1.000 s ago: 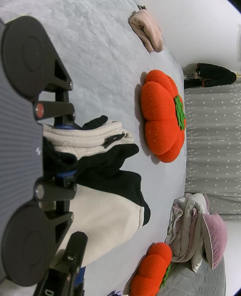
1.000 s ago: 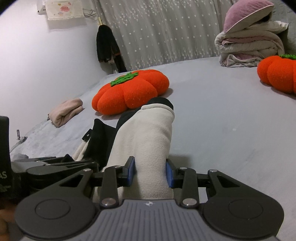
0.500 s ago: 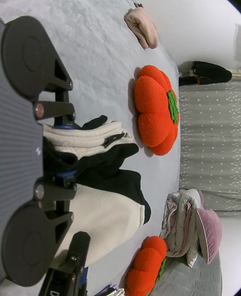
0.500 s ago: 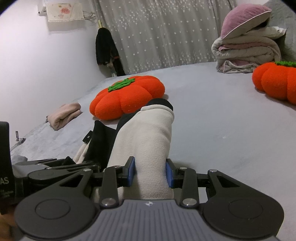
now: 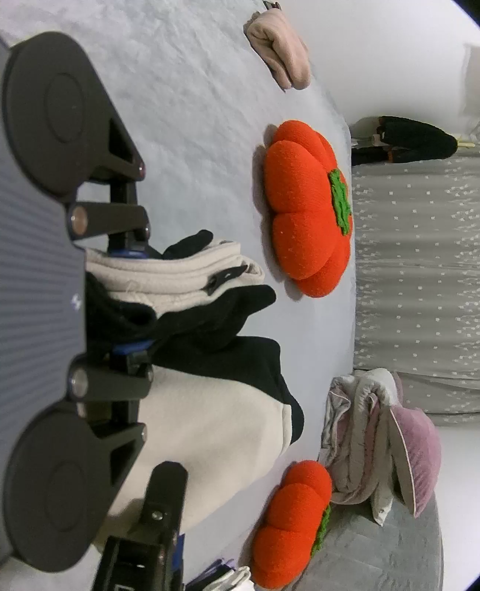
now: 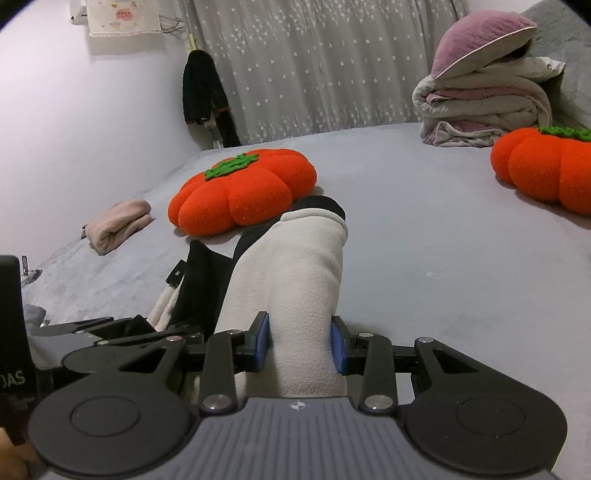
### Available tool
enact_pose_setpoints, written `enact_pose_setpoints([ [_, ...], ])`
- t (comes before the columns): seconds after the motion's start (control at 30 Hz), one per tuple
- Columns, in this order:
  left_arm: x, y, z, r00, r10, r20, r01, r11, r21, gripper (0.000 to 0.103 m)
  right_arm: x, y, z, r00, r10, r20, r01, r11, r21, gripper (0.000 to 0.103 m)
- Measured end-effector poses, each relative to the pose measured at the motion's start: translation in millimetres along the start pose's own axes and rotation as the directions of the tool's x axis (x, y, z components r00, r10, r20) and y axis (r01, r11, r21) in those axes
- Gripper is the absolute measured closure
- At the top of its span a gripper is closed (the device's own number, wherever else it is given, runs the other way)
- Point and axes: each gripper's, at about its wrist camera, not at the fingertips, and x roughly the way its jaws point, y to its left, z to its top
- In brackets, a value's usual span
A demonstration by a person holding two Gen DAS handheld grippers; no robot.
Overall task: Fold clothes
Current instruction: 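Carry the held bundle with both grippers toward the blanket stack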
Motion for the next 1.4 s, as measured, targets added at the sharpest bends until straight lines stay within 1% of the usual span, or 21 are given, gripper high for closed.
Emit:
enact_pose_setpoints([
  [0.23, -13, -9, 3, 0.998, -0.003, 0.059, 0.004, 1.0, -0.017, 0.067, -11, -8, 6, 1.0, 0.009, 0.024, -0.009, 1.0, 0.005, 0.069],
  [0.43, -16, -24, 6, 0.995, -0.015, 0.098, 0.018, 0.999, -0.028, 0.067, -21, -16, 13, 0.999, -0.004, 0.04, 0.004, 1.0, -0.018, 0.069],
  [0.6, -15, -44, 10, 0.994, -0.027, 0.107, 0.03, 0.999, -0.03, 0.067, -29, -26, 18, 0.998, -0.017, 0.054, 0.02, 0.998, -0.057, 0.069],
  [0.73, -13, -62, 15, 0.993, -0.042, 0.11, 0.046, 0.998, -0.031, 0.067, -35, -38, 22, 0.997, -0.038, 0.067, 0.042, 0.997, -0.062, 0.069],
  [0.87, -7, -85, 19, 0.993, -0.056, 0.1, 0.061, 0.997, -0.053, 0.067, -41, -50, 24, 0.991, -0.088, 0.101, 0.096, 0.992, -0.078, 0.069],
  [1.0, -6, -104, 21, 0.992, -0.062, 0.111, 0.067, 0.997, -0.046, 0.067, -47, -62, 27, 0.986, -0.119, 0.115, 0.128, 0.989, -0.069, 0.069],
  [1.27, -8, -129, 27, 0.979, -0.108, 0.17, 0.112, 0.994, -0.018, 0.067, -69, -88, 30, 0.982, -0.117, 0.147, 0.124, 0.991, -0.044, 0.07],
  [1.4, -7, -146, 30, 0.976, -0.13, 0.174, 0.132, 0.991, -0.004, 0.067, -76, -105, 32, 0.98, -0.125, 0.156, 0.127, 0.992, -0.005, 0.07],
])
